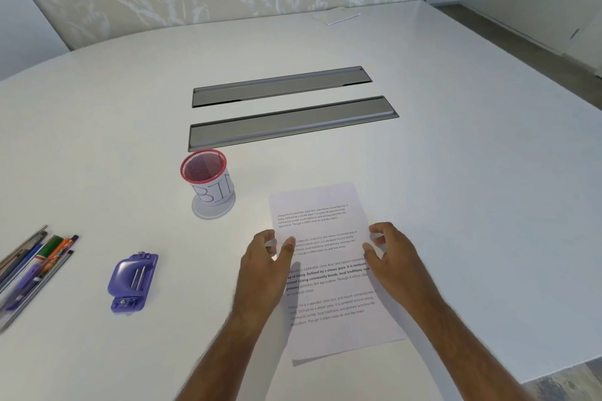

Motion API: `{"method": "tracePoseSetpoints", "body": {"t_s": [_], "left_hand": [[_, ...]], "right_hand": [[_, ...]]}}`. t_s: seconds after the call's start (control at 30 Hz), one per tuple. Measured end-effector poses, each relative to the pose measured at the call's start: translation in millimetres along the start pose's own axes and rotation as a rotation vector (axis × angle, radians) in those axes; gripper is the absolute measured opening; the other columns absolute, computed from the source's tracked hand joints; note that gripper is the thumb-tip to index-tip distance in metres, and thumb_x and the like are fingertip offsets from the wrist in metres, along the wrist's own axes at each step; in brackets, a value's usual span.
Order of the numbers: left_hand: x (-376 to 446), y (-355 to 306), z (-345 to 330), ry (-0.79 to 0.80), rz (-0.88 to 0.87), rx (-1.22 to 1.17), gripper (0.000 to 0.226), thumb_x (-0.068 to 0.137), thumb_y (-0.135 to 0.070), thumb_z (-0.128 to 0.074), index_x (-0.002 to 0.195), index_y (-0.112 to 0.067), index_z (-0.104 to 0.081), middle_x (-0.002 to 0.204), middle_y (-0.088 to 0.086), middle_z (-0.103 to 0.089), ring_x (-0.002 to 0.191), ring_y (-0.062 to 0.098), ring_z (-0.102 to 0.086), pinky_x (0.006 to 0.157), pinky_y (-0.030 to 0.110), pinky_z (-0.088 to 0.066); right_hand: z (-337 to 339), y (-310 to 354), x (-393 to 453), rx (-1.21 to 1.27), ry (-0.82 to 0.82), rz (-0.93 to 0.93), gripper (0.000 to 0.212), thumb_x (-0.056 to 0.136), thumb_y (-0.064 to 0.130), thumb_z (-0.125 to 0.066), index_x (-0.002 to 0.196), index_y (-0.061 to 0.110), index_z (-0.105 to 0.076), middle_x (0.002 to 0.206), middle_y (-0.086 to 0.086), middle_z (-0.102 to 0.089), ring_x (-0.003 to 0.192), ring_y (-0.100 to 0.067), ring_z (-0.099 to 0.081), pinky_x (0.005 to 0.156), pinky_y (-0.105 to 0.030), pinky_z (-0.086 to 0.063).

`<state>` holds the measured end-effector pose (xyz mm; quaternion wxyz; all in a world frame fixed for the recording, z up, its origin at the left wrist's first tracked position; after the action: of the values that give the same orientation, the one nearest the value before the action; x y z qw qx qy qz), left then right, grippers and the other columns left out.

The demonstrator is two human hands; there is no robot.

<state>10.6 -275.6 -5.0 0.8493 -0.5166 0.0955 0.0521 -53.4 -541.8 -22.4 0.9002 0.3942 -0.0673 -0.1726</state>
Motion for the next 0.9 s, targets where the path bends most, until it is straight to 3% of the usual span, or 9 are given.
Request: {"method": "tracePoseSetpoints", "body": {"t_s": [0.17,0.3,0.4,0.5,0.57,0.63,0.7,0.8,0.9], "left_hand": [[13.8,8.1,4.1,-0.006,0.121,-0.231,0.040,0.099,-0.038,-0.072,0.131,-0.016,-0.064,0.120,-0.003,-0.073,0.097,0.012,-0.069,0.079,0.037,-0.060],[22.3,10.6,3.3,0.054,0.248,-0.405,0.025,0.095,-0.028,-0.078,0.113,-0.013,-0.070,0.085,0.000,-0.071,0.067,0.012,-0.060,0.058,0.026,-0.049],[26.1,4.4,-2.3,0.120,0.250,-0.436,0.015,0.093,-0.026,-0.080,0.090,-0.021,-0.066,0.086,0.004,-0.070,0.057,0.009,-0.058,0.054,0.025,-0.049],[26.2,-3.5,-9.5,0.194,0.240,-0.438,0.024,0.092,-0.028,-0.081,0.108,-0.018,-0.067,0.099,0.006,-0.075,0.065,0.013,-0.063,0.067,0.034,-0.053],[25.1,-5.1,-13.5,0.229,0.249,-0.462,0.035,0.093,-0.028,-0.080,0.120,-0.009,-0.069,0.101,0.009,-0.076,0.074,0.019,-0.063,0.073,0.037,-0.052],[24.7,-1.7,-18.1,0.256,0.254,-0.508,0.024,0.096,-0.026,-0.077,0.108,-0.005,-0.076,0.098,0.011,-0.078,0.077,0.022,-0.068,0.072,0.033,-0.053],[22.4,-0.6,-19.2,0.249,0.286,-0.597,0.019,0.097,-0.024,-0.075,0.097,-0.005,-0.079,0.095,0.009,-0.084,0.077,0.025,-0.079,0.066,0.028,-0.059],[18.6,-2.8,-14.8,0.224,0.235,-0.593,0.016,0.097,-0.026,-0.075,0.104,-0.013,-0.081,0.096,0.004,-0.086,0.084,0.021,-0.083,0.066,0.029,-0.063],[14.2,-3.7,-7.8,0.194,0.145,-0.440,0.010,0.099,-0.026,-0.072,0.105,-0.026,-0.080,0.099,-0.005,-0.085,0.087,0.017,-0.083,0.071,0.033,-0.062]], "right_hand": [[1.3,-0.7,1.0,0.030,0.000,-0.020,0.024,0.100,0.025,-0.066,0.121,0.027,-0.054,0.118,0.008,-0.062,0.107,-0.008,-0.062,0.085,-0.020,-0.048],[0.6,1.3,0.6,0.031,-0.006,-0.010,0.023,0.100,0.025,-0.067,0.118,0.030,-0.053,0.118,0.009,-0.062,0.104,-0.006,-0.061,0.081,-0.017,-0.046],[-1.5,5.2,0.3,0.021,-0.005,0.001,0.025,0.100,0.025,-0.066,0.123,0.024,-0.056,0.119,0.009,-0.061,0.108,-0.008,-0.061,0.086,-0.024,-0.048],[-4.7,9.5,-1.8,0.023,-0.003,0.005,0.027,0.100,0.025,-0.066,0.125,0.023,-0.056,0.123,0.009,-0.062,0.111,-0.004,-0.061,0.085,-0.021,-0.048],[-7.8,11.0,-4.3,0.029,0.006,-0.002,0.028,0.100,0.026,-0.065,0.127,0.025,-0.056,0.123,0.011,-0.060,0.112,-0.001,-0.059,0.081,-0.011,-0.044],[-9.5,12.5,-7.1,0.027,0.008,-0.003,0.027,0.101,0.027,-0.065,0.126,0.025,-0.056,0.122,0.012,-0.059,0.111,-0.001,-0.058,0.079,-0.005,-0.040],[-9.9,15.3,-10.0,0.031,0.004,0.007,0.026,0.101,0.025,-0.065,0.125,0.024,-0.056,0.123,0.009,-0.060,0.113,-0.003,-0.058,0.084,-0.014,-0.046],[-11.7,20.2,-14.9,0.035,0.002,0.027,0.025,0.100,0.020,-0.064,0.123,0.023,-0.056,0.119,0.009,-0.061,0.117,-0.007,-0.061,0.089,-0.028,-0.052],[-15.5,23.2,-17.8,0.039,0.018,0.028,0.023,0.100,0.022,-0.064,0.121,0.027,-0.055,0.119,0.008,-0.062,0.111,-0.008,-0.063,0.081,-0.019,-0.047]]}}
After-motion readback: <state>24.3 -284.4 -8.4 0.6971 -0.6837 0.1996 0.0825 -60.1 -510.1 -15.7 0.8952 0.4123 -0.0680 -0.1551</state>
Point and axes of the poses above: each hand's wrist, its own x-axis towards the middle knuckle, its own z-axis out of the back of the hand, y = z × x, the point moved 6 cm from there along x, towards the middle knuckle
